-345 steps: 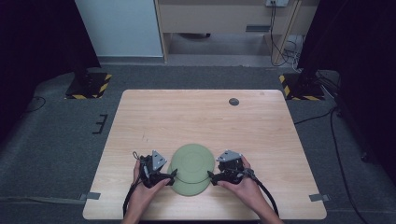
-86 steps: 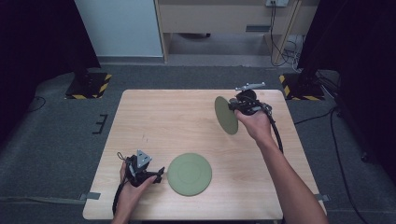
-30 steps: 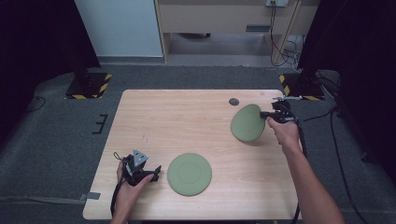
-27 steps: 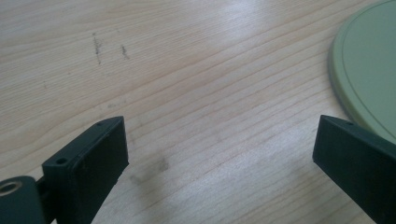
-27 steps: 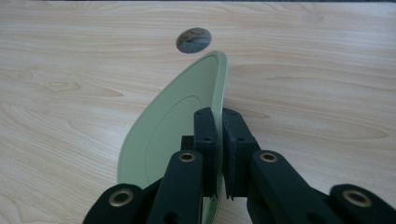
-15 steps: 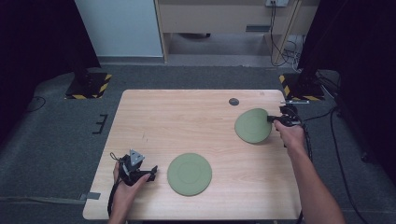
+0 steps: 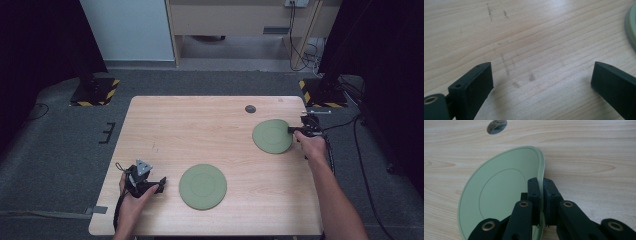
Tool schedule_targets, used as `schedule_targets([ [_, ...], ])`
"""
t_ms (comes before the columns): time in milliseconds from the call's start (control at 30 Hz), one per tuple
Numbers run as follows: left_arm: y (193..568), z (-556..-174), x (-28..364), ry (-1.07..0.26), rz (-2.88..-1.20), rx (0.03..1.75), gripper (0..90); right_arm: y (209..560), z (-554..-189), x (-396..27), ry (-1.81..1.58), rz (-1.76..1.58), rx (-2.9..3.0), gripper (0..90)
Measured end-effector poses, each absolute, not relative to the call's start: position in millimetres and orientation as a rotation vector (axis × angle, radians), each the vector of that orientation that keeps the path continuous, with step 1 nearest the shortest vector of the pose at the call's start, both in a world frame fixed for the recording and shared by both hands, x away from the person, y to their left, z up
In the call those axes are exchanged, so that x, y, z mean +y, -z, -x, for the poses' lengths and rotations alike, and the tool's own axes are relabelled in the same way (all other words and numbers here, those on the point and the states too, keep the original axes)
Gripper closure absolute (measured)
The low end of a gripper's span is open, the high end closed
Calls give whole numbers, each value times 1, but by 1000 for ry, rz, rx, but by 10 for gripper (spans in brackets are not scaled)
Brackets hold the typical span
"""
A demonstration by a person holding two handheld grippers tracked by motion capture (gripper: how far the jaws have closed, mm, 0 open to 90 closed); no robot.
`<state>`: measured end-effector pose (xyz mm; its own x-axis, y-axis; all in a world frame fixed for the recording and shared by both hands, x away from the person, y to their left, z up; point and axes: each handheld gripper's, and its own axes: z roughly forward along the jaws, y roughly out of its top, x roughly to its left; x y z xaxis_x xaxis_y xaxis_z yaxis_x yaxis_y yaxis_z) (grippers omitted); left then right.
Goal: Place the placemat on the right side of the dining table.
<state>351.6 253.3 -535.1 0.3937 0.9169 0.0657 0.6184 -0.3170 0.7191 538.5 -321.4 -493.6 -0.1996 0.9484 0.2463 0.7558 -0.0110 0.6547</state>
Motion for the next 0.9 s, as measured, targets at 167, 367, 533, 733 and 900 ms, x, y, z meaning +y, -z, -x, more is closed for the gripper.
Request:
schedule_targets([
  [167, 535, -352, 254, -618, -2040, 1320, 31, 498, -544, -323, -1002, -1799, 1998, 854],
  [367, 535, -353, 255, -612, -2042, 1320, 28, 499, -548, -324, -1006, -1810, 1983, 851],
  [533, 536, -354, 255, -610, -2040, 1321, 27, 499, -551, -324, -995, -1799, 1998, 855],
  [733, 535, -354, 255, -610, -2041, 1320, 27, 497, -552, -326, -984, -1790, 1996, 858],
  [900, 535, -353, 254, -616, -2042, 1318, 31, 498, -551, -331, -966, -1800, 1987, 854],
])
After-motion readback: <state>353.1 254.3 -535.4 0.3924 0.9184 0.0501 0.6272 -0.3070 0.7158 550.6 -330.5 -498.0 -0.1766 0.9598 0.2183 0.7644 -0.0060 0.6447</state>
